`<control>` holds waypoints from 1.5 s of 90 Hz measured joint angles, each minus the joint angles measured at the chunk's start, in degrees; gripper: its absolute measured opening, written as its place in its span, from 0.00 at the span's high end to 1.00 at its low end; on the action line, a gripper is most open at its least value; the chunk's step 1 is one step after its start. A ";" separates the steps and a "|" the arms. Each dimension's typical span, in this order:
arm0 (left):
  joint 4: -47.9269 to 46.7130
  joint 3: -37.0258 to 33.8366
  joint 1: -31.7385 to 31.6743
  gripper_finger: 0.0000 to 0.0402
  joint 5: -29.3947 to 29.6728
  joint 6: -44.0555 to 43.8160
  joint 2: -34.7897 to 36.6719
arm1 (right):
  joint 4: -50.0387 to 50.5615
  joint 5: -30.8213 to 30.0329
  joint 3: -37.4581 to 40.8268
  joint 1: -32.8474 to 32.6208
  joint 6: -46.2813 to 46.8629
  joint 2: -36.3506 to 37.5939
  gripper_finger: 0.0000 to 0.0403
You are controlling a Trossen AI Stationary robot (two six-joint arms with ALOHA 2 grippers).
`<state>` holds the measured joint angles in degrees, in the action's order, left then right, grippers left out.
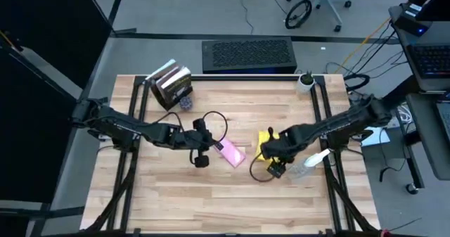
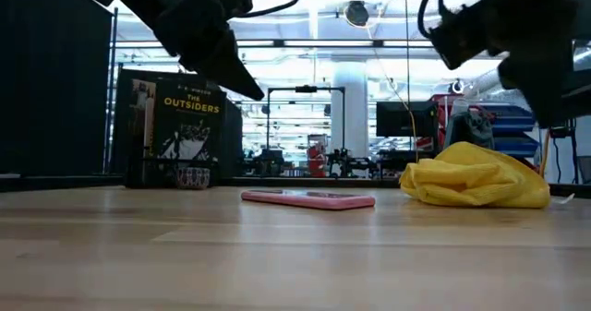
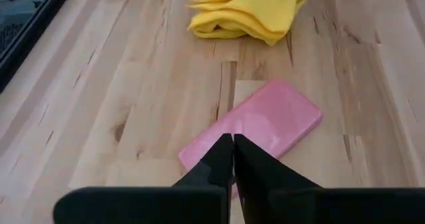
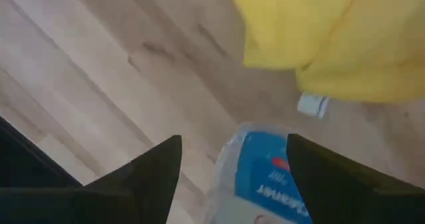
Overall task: Apply microfiber cloth
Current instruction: Spray the back of the pink cellphone using the spray bottle
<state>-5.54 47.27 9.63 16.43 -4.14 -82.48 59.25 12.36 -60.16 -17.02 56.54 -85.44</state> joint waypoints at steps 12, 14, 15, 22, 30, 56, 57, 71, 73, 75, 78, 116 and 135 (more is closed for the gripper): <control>0.00 0.00 0.00 1.00 -0.01 0.00 0.00 | -0.15 -0.09 0.00 -3.77 1.62 -0.75 0.37; 0.00 0.00 0.00 1.00 0.01 0.00 0.00 | -0.16 -0.17 0.00 -4.42 1.91 -0.76 0.37; 0.00 0.00 0.00 1.00 0.01 0.00 0.00 | -0.16 -0.17 0.00 -4.73 2.13 -0.76 0.37; 0.00 0.00 0.00 1.00 -0.01 0.00 0.00 | -0.20 -0.15 0.00 -6.93 4.37 -0.76 0.37; -0.02 0.00 0.00 1.00 -0.01 0.00 0.00 | -0.34 -0.10 0.00 -10.00 6.50 -0.76 0.37; -0.02 0.00 0.00 1.00 0.02 0.02 0.00 | -0.02 2.35 -3.59 -15.18 7.47 -0.74 0.37; -0.02 0.00 0.00 1.00 0.02 0.02 0.00 | 0.22 2.04 -4.13 -15.05 7.20 -0.72 0.37; -0.02 0.00 0.00 1.00 0.02 0.02 0.00 | 10.83 -4.18 -14.95 -13.05 1.36 -0.63 0.37; -0.02 0.00 0.00 1.00 0.02 0.02 0.00 | 13.43 -4.98 -16.87 -12.83 0.47 -0.58 0.37; -0.04 0.00 0.00 1.00 0.02 0.02 0.00 | 16.11 -6.07 -18.82 -12.53 -0.35 -0.55 0.37; -0.04 0.00 0.07 1.00 0.02 0.02 0.00 | 20.00 -7.37 -21.83 -12.18 -1.38 -0.54 0.37; -1.42 -1.16 0.53 1.00 0.00 0.00 0.00 | 30.69 -15.31 -41.89 -13.80 -5.50 5.41 0.37; -1.46 -2.19 0.66 1.00 -0.01 -0.04 0.00 | 30.74 -8.40 -41.59 -19.98 -0.31 6.29 0.37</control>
<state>-7.00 45.08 10.28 16.43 -4.19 -82.48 89.99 3.96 -101.75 -36.99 56.23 -79.15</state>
